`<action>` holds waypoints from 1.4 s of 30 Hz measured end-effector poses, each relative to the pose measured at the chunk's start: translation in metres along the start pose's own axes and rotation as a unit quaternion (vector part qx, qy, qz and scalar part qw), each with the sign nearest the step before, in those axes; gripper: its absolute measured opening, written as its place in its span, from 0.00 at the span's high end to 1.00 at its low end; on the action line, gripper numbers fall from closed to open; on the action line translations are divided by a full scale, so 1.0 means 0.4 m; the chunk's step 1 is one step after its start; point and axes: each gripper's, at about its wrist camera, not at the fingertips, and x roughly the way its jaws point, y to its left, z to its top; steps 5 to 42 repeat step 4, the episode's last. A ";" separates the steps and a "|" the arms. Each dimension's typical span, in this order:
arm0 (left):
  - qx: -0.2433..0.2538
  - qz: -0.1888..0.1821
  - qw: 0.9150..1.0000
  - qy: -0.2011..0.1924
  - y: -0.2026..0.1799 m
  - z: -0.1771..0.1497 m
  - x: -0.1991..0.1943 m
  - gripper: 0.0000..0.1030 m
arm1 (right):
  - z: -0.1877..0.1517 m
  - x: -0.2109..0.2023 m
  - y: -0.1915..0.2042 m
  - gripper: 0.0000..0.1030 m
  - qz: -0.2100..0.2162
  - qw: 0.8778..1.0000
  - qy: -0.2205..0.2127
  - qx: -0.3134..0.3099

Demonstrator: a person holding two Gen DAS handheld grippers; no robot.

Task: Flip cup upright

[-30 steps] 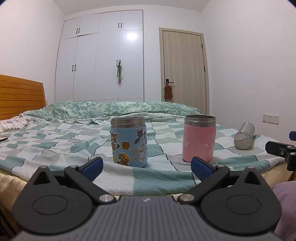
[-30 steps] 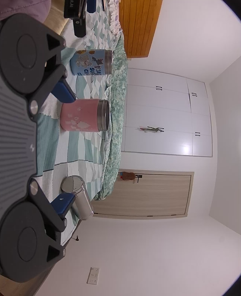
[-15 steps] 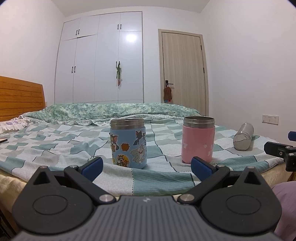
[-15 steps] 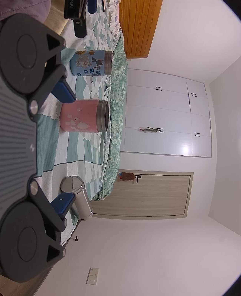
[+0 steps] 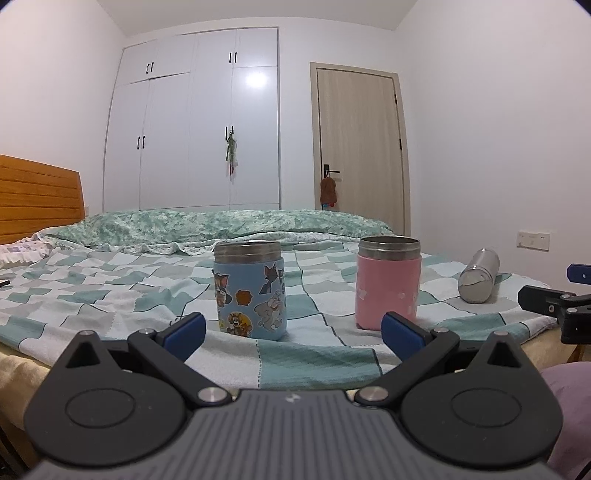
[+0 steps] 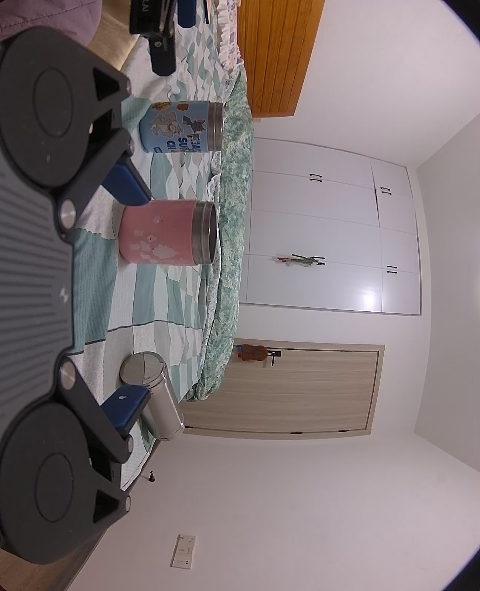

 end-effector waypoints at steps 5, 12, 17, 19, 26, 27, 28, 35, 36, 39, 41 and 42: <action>0.000 0.001 1.000 -0.001 0.000 0.000 -0.002 0.00 | 0.000 0.000 0.000 0.00 0.000 1.000 0.000 0.000; 0.000 0.001 1.000 -0.001 0.000 0.000 -0.002 0.00 | 0.000 0.000 0.000 0.00 0.000 1.000 0.000 0.000; 0.000 0.001 1.000 -0.001 0.000 0.000 -0.002 0.00 | 0.000 0.000 0.000 0.00 0.000 1.000 0.000 0.000; 0.000 0.001 1.000 -0.001 0.000 0.000 -0.002 0.00 | 0.000 0.000 0.000 0.00 0.000 1.000 0.000 0.000; 0.000 0.001 1.000 -0.001 0.000 0.000 -0.002 0.00 | 0.000 0.000 0.000 0.00 0.000 1.000 0.000 0.000; 0.000 0.001 1.000 -0.001 0.000 0.000 -0.002 0.00 | 0.000 0.000 0.000 0.00 0.000 1.000 0.000 0.000; 0.000 0.001 1.000 -0.001 0.000 0.000 -0.002 0.00 | 0.000 0.000 0.000 0.00 0.000 1.000 0.000 0.000; 0.000 0.001 1.000 -0.001 0.000 0.000 -0.002 0.00 | 0.000 0.000 0.000 0.00 0.000 1.000 0.000 0.000; 0.000 0.001 1.000 -0.001 0.000 0.000 -0.002 0.00 | 0.000 0.000 0.000 0.00 0.000 1.000 0.000 0.000; 0.000 0.001 1.000 -0.001 0.000 0.000 -0.002 0.00 | 0.000 0.000 0.000 0.00 0.000 1.000 0.000 0.000; 0.000 0.001 1.000 -0.001 0.000 0.000 -0.002 0.00 | 0.000 0.000 0.000 0.00 0.000 1.000 0.000 0.000; 0.000 0.001 1.000 -0.001 0.000 0.000 -0.002 0.00 | 0.000 0.000 0.000 0.00 0.000 1.000 0.000 0.000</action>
